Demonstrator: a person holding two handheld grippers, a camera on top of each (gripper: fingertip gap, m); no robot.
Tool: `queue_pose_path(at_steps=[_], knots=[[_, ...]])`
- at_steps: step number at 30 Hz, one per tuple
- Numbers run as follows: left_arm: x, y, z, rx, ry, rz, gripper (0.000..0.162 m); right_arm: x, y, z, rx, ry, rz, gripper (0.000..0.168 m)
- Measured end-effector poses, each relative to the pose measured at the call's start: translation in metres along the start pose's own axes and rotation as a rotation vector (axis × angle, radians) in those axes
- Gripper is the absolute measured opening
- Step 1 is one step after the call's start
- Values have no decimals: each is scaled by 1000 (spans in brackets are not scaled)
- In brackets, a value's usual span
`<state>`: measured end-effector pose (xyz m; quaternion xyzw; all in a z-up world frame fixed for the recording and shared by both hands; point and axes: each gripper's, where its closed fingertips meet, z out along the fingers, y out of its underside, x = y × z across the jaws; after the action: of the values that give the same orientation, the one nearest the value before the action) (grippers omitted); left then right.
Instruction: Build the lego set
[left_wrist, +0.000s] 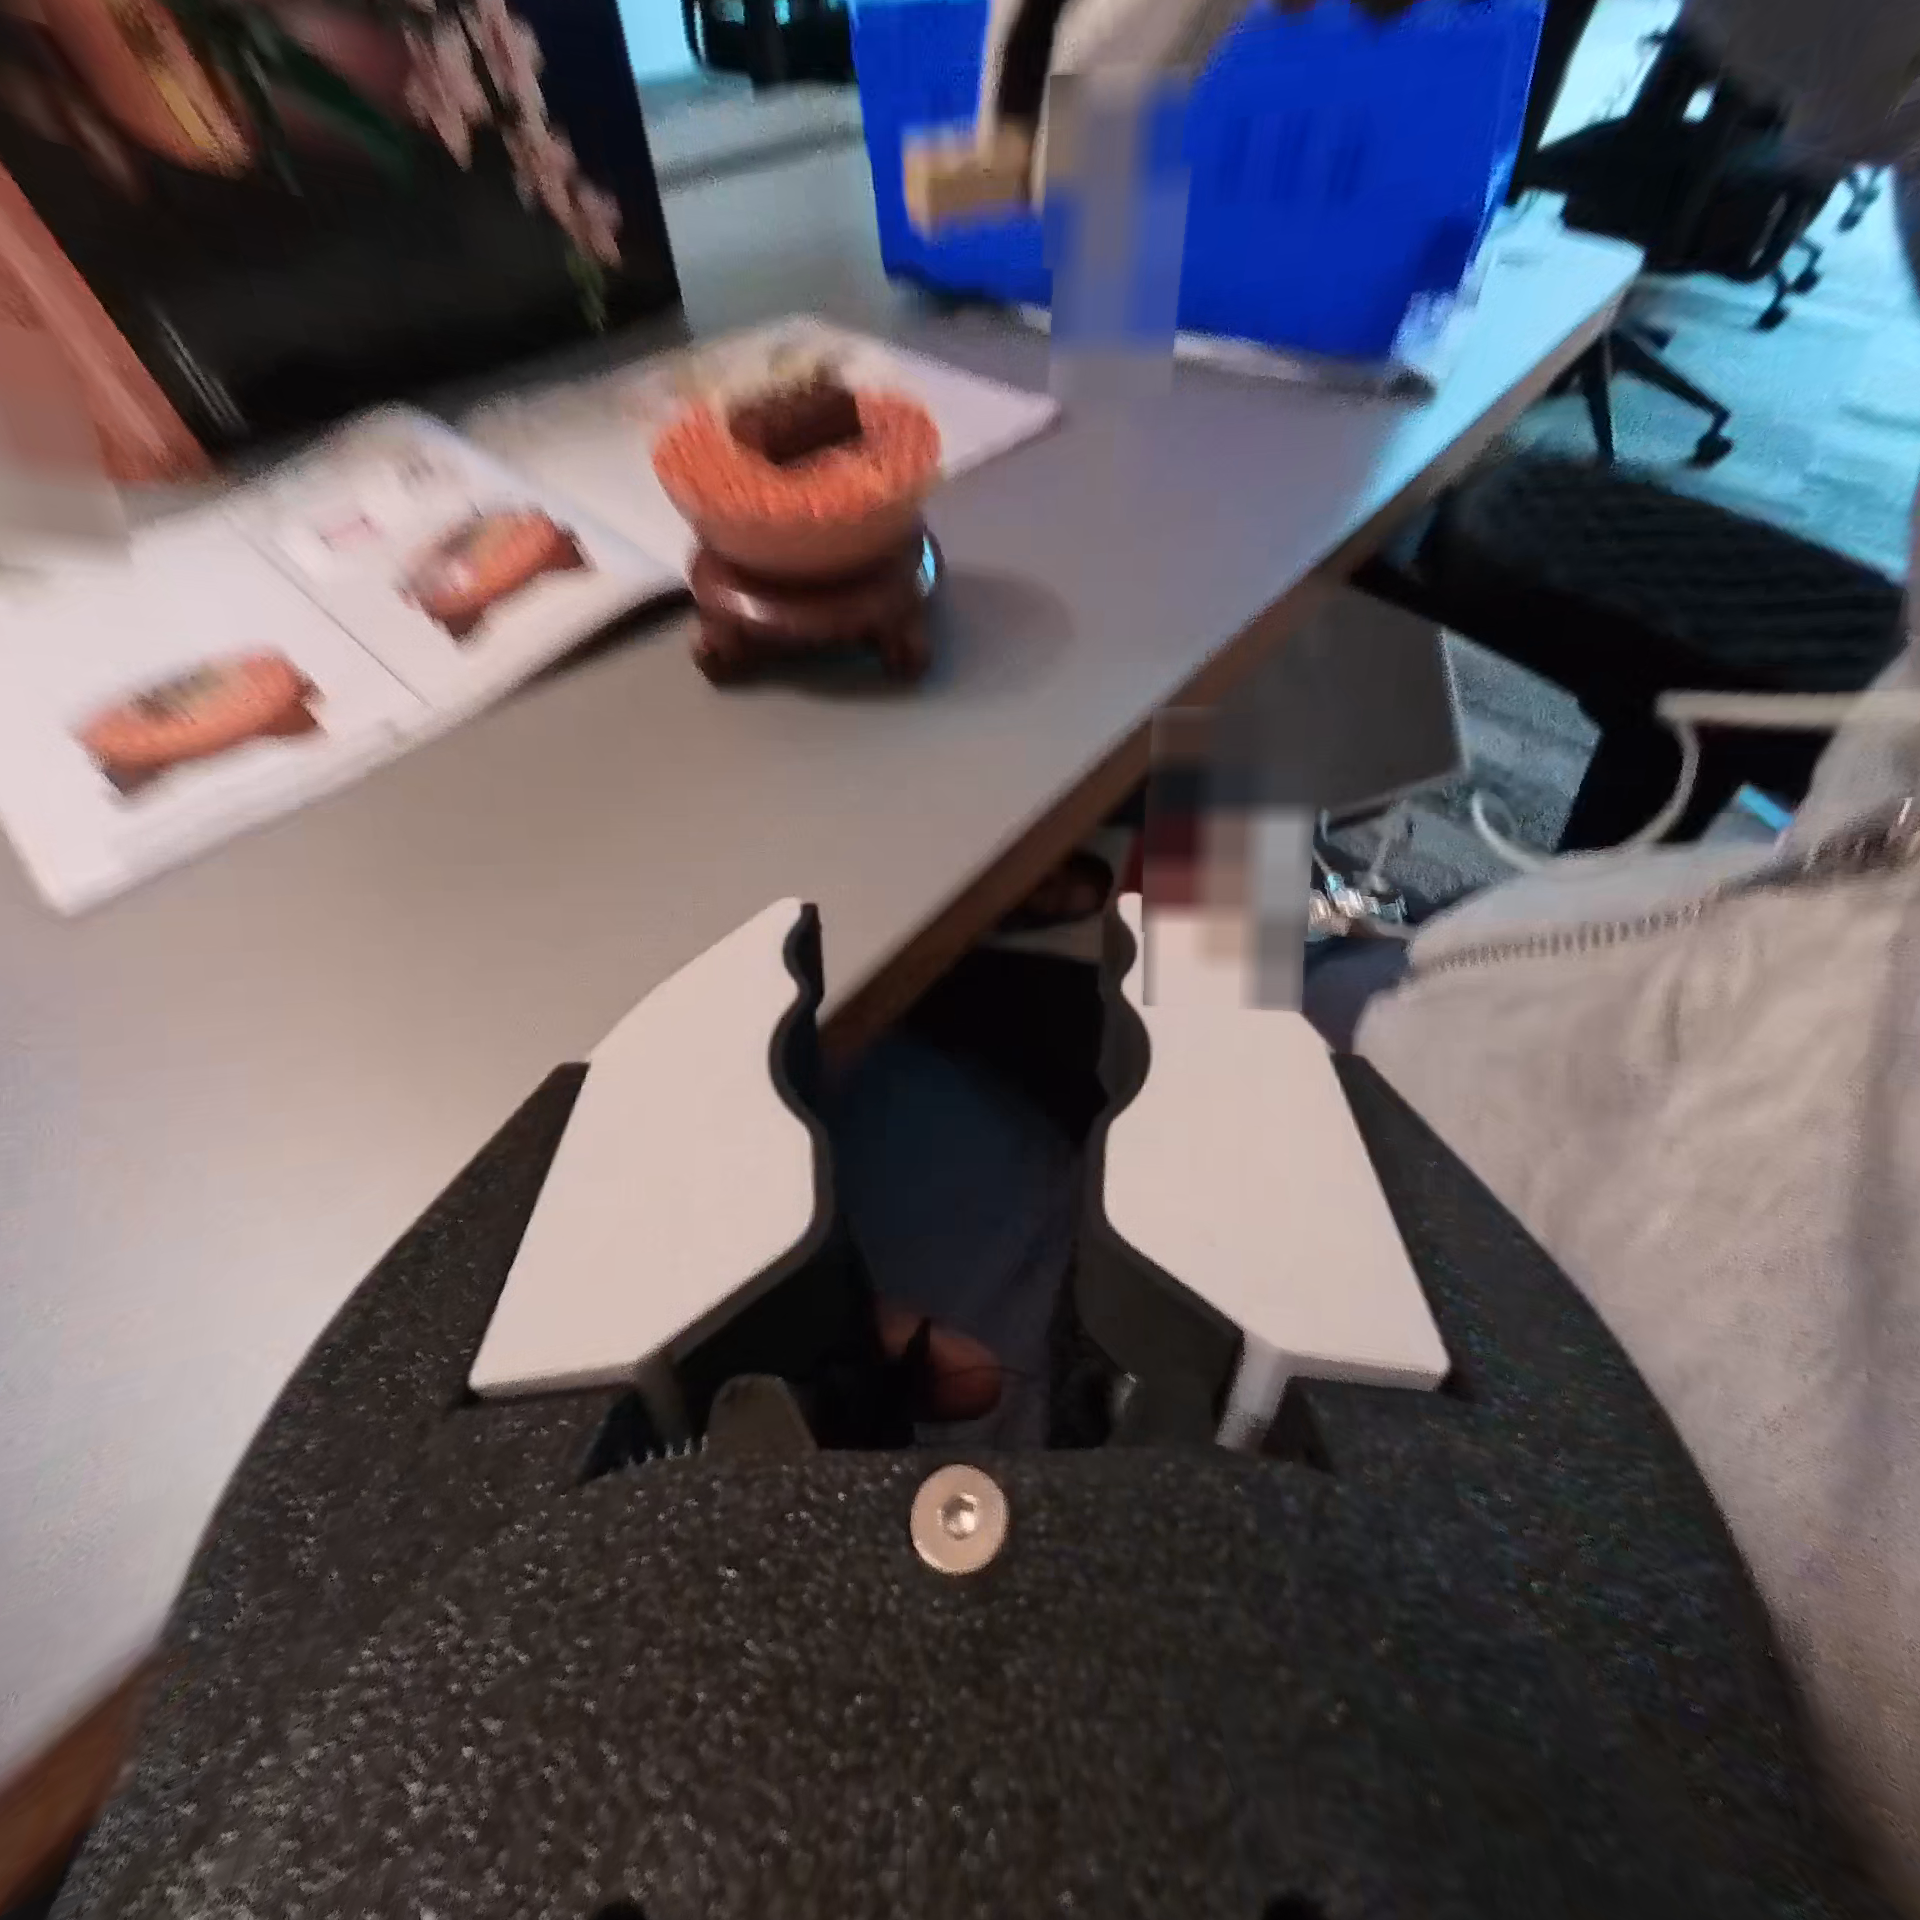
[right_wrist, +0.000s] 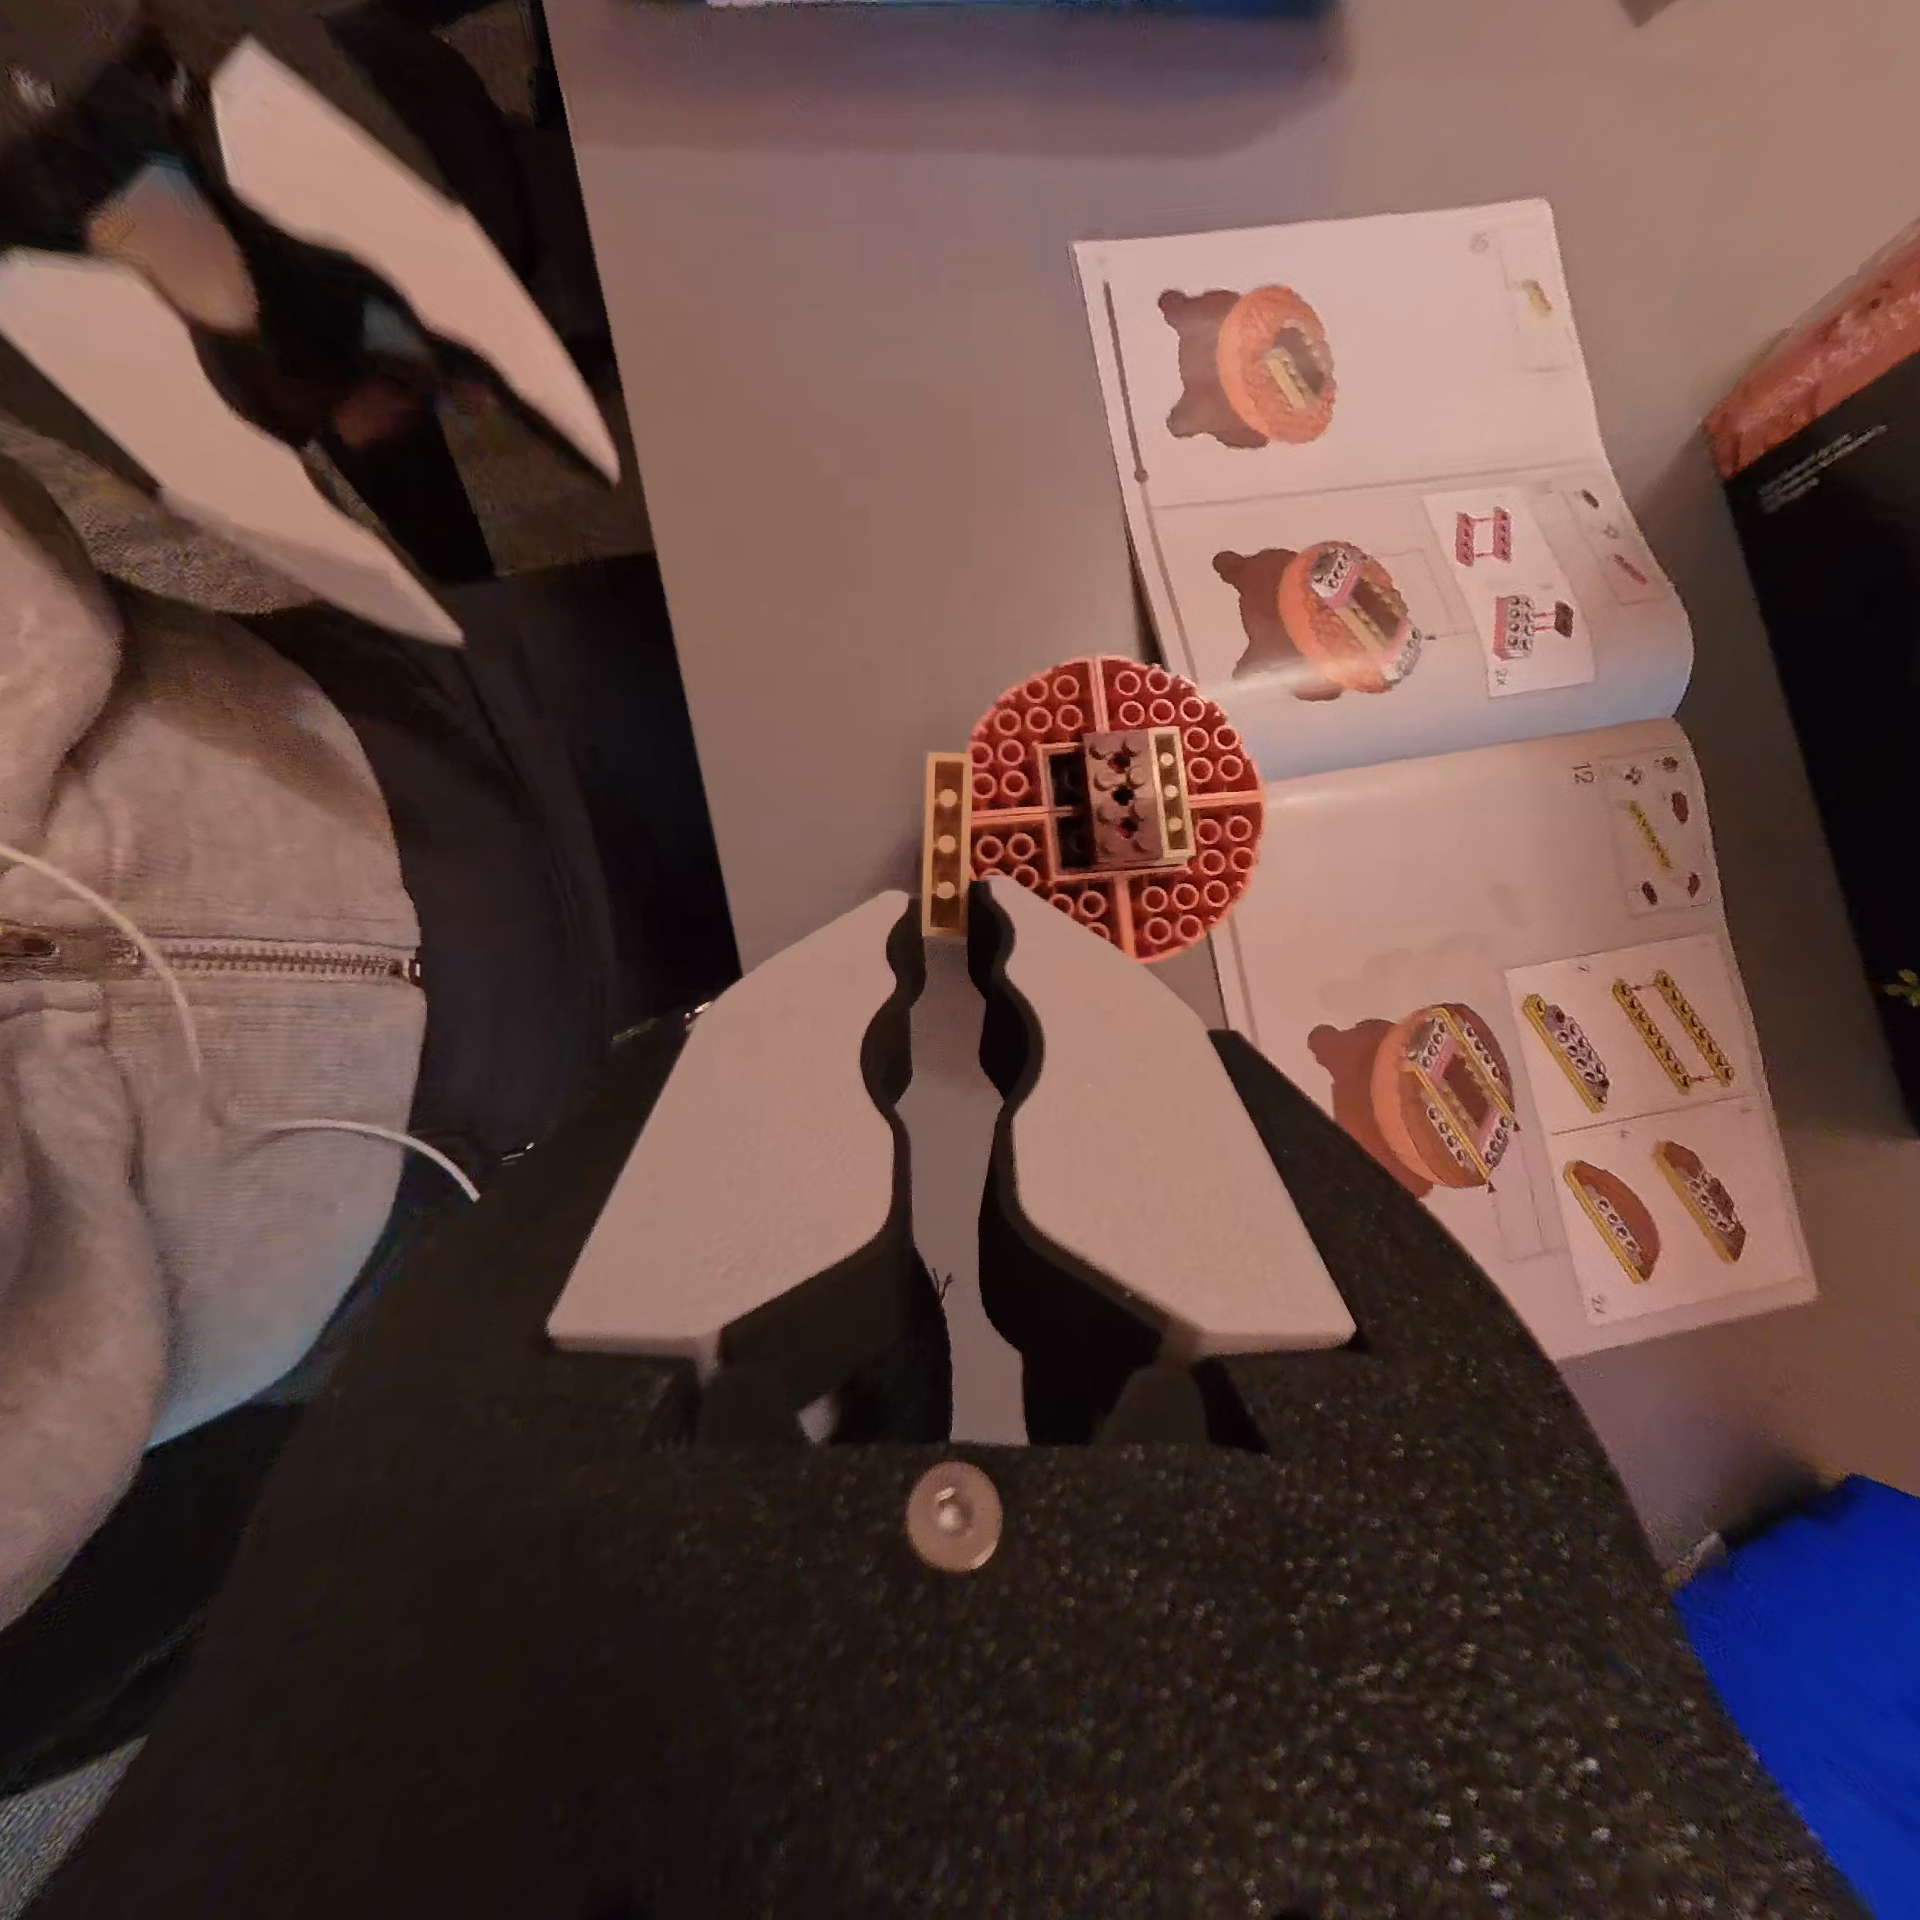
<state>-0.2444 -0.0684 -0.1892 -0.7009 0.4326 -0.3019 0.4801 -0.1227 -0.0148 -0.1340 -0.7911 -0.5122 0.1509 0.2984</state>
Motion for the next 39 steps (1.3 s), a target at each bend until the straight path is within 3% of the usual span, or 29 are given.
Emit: queue_pose_path(at_steps=[3,6,10,14,19,27,29,39], knots=[[-13,-41,11,88,113,50,38,5,-1,7,-33,-35,-22,8],[-26,-59,31,101,206,95,20,7,2,20,-70,-54,-105,8],[-34,-74,57,103,305,185,31,15,4,34,-83,-58,-126,8],[-41,-72,85,32,322,326,18,19,4,36,-89,-20,-154,8],[-29,-76,101,55,428,339,14,17,-1,35,-32,-3,-215,8],[-29,-73,108,50,478,333,8,21,4,40,15,0,-193,9],[-31,-71,108,33,472,325,8,26,4,37,28,37,-176,17],[-32,-68,109,-10,484,391,7,17,-4,39,22,-21,-198,11]])
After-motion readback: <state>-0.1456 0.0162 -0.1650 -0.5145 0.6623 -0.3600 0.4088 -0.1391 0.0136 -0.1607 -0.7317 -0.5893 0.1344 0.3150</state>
